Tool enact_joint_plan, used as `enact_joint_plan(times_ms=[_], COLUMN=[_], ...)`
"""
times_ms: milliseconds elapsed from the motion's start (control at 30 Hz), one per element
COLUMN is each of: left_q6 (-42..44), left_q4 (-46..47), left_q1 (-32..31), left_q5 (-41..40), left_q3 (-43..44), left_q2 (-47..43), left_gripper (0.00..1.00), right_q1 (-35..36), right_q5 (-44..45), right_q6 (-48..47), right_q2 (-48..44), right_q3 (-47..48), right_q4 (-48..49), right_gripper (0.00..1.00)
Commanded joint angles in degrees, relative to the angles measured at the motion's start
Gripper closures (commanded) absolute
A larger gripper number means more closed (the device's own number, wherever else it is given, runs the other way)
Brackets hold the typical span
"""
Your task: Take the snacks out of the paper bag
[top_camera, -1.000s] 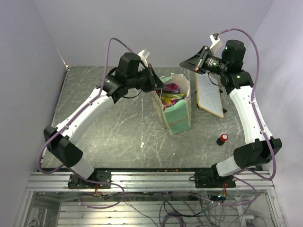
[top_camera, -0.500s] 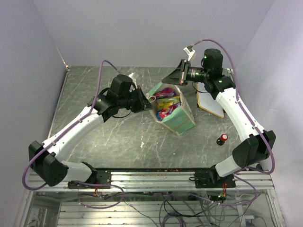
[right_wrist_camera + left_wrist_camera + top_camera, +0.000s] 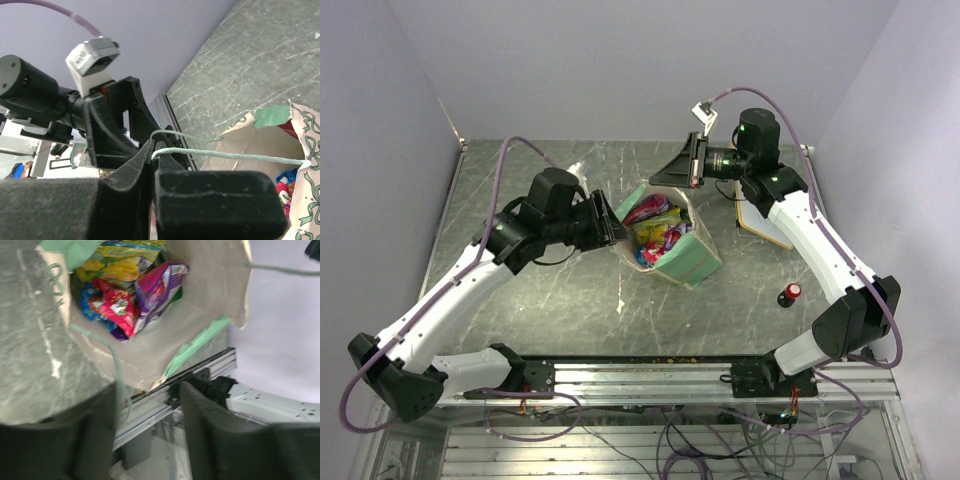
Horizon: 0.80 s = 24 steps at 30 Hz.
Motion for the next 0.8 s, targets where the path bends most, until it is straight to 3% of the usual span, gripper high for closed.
enact_joint_plan(times_ms=[0,133,200,367,533,767], left_q6=[6.7,11.4,12.0,11.5,13.6,21.7], left_q4=[-11.8,-19.7,-18.5,-0.8,15.7,17.5], left_q1=[-0.1,-0.1,-0.1,-0.1,-0.1,-1.1], left_q5=[-8.6,-14.7,-15.4,-14.0,-5.8,-6.1], left_q3=[6.0,12.1,14.0,8.2,-0.9,-3.1], left_q2=[-6.1,-8.3,-8.3,-10.5,-7.1,-2.2], left_gripper=[0.22,0.16,0.04,0.0,0.17,0.3], right_q1=[0.7,1.7,2.2,2.9,2.8,2.9], right_q5=[-1.5,-1.2,-1.5,2.7,4.5,5.4], right_q6=[0.7,4.0,3.9,0.9,-2.7,-0.2], right_q2=[-0.2,-0.5,-0.2,0.1,1.1,0.4], right_q3=[2.4,1.5,1.9,3.5,6.9,5.5], right_q4=[3.5,8.4,8.4,1.9,-6.4,-3.3], right_gripper=[1.0,1.0,1.0,1.0,1.0,1.0])
